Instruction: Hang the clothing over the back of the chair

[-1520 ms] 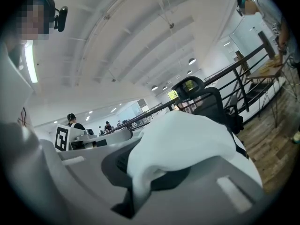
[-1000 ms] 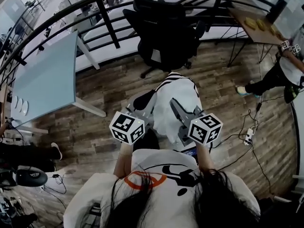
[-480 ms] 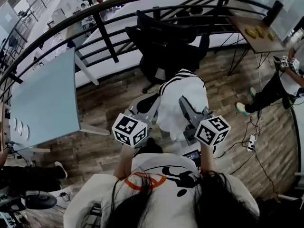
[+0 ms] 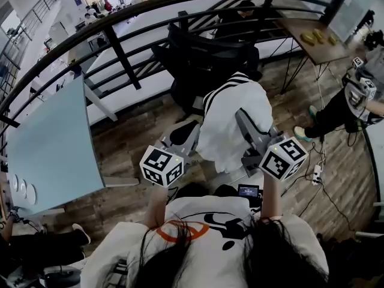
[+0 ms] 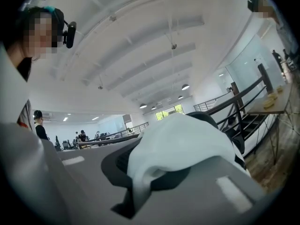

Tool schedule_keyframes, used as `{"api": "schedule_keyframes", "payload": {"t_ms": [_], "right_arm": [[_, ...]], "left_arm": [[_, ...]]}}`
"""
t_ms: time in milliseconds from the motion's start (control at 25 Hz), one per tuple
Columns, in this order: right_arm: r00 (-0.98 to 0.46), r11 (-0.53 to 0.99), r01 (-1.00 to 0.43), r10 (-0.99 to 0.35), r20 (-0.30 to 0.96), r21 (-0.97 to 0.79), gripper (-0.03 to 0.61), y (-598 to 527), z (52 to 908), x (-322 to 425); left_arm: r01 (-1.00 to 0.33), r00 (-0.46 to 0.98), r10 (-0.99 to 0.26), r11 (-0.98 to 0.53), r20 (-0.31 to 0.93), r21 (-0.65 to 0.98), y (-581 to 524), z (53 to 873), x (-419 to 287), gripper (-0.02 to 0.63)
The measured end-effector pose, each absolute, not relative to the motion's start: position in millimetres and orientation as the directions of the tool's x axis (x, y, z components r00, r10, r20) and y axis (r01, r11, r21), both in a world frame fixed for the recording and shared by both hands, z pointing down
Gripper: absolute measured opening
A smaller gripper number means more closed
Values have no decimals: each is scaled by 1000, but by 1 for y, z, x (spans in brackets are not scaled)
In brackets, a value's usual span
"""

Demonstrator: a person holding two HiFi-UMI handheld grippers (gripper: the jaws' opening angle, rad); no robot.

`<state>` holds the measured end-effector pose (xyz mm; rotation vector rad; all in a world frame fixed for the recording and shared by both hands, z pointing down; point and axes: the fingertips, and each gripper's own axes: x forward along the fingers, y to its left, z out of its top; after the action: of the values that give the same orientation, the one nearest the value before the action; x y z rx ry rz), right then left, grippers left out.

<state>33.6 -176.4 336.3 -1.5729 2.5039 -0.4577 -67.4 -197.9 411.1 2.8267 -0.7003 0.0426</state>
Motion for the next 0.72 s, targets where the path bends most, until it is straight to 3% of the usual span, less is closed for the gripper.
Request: {"api": "schedule_keyframes", "payload": {"t_ms": [320, 720], "right_arm": [[-448, 432, -862, -894, -1, -265, 43, -200, 298, 45], [-506, 522, -839, -852, -133, -155, 41, -243, 194, 71]], "left_arm": [[-454, 890, -451, -865, 64, 216, -210, 408, -59, 0], [-497, 865, -499, -838, 49, 227, -233, 400, -55, 0]]}}
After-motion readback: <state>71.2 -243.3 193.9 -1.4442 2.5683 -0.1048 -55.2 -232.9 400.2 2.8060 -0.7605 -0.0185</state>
